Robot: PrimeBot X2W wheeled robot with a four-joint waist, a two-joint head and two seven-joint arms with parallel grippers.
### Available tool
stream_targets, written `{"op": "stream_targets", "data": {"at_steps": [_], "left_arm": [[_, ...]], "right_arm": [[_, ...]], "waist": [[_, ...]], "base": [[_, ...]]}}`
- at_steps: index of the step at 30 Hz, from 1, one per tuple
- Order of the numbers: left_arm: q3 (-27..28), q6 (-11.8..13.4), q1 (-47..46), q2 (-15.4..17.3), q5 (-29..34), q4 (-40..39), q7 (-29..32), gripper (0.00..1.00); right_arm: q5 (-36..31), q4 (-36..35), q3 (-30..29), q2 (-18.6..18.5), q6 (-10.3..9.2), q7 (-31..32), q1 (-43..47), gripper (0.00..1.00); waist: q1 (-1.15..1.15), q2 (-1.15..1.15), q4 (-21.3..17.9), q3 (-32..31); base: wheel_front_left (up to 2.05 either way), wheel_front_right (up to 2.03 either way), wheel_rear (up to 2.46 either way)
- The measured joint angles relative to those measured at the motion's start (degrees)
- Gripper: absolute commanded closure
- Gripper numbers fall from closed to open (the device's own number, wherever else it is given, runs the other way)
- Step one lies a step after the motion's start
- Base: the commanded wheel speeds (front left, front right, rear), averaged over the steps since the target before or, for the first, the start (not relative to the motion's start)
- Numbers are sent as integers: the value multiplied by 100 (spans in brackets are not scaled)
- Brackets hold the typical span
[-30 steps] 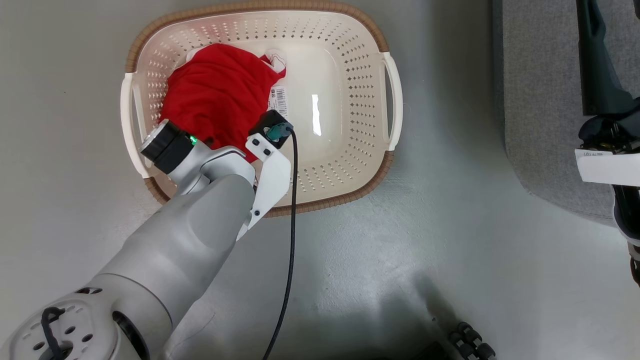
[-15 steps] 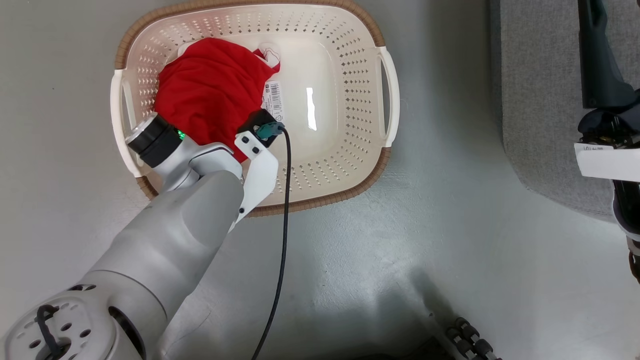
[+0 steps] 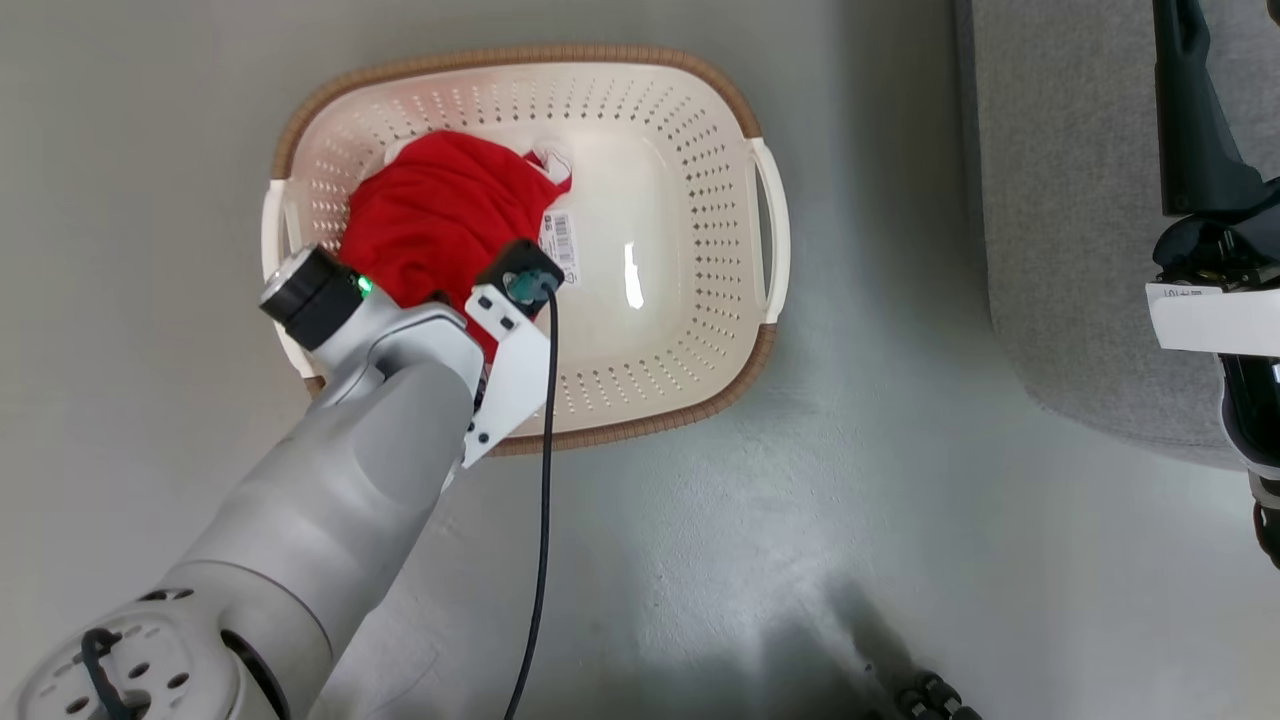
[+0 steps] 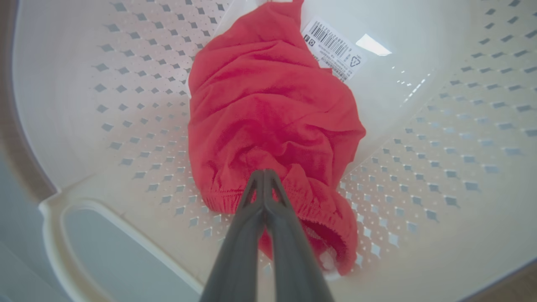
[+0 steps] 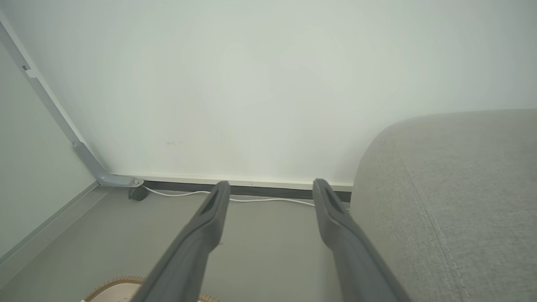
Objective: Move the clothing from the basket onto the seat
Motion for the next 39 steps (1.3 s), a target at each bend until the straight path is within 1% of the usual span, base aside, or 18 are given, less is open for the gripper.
{"op": "stream_targets", "data": {"at_steps": [3,5,12,17,18,19,20,22,23,24,28,34,39], "left_arm": [[-2,-42,141,1,-60,23,-134,100],[1,-64,203,0,-76,12,-365,100],[289,-20,247,-14,-554,-89,-1793,100],[448,176,478,-16,-887,-401,-2796,100],[467,185,523,-14,-950,-508,-2906,87],[465,242,562,-15,-990,-632,-2983,54],[468,282,592,-19,-1021,-755,-3037,0],[494,364,656,-32,-1088,-982,-3073,0],[578,488,771,-20,-1105,-1294,-3080,0],[578,488,771,-20,-1105,-1294,-3080,0],[1038,765,1089,-33,-943,-1905,-3087,0],[1839,867,1823,-21,-287,-2657,-3087,0],[2666,879,2576,129,127,-3271,-3087,0]], "right_arm": [[0,57,0,-1,0,0,7,0],[0,112,-5,-3,0,-1,28,0],[-1,289,-40,0,0,0,199,0],[-2,472,-65,0,0,0,373,0],[-4,510,-74,0,0,0,401,0],[-9,534,-85,0,0,0,442,0],[-10,556,-99,0,0,0,486,0],[-14,626,-123,0,0,0,581,0],[-21,710,-157,1,0,0,689,0],[-21,710,-157,1,0,0,689,0],[-103,820,-225,21,0,0,926,0],[-261,1024,-267,126,0,0,1314,0],[-342,1143,-293,221,0,0,1572,0]], "waist": [[0,0,26,-160],[0,0,52,-256],[0,0,157,-565],[0,0,249,-879],[0,0,269,-949],[0,0,291,-1025],[0,0,314,-1101],[0,0,362,-1264],[0,0,416,-1433],[0,0,416,-1433],[0,0,522,-1795],[0,0,660,-2385],[0,0,751,-2874]], "base": [[0,0,0],[0,0,0],[0,0,0],[0,0,0],[0,0,0],[0,0,0],[0,0,0],[0,0,0],[0,0,0],[0,0,0],[0,0,0],[0,0,0],[0,0,0]]}}
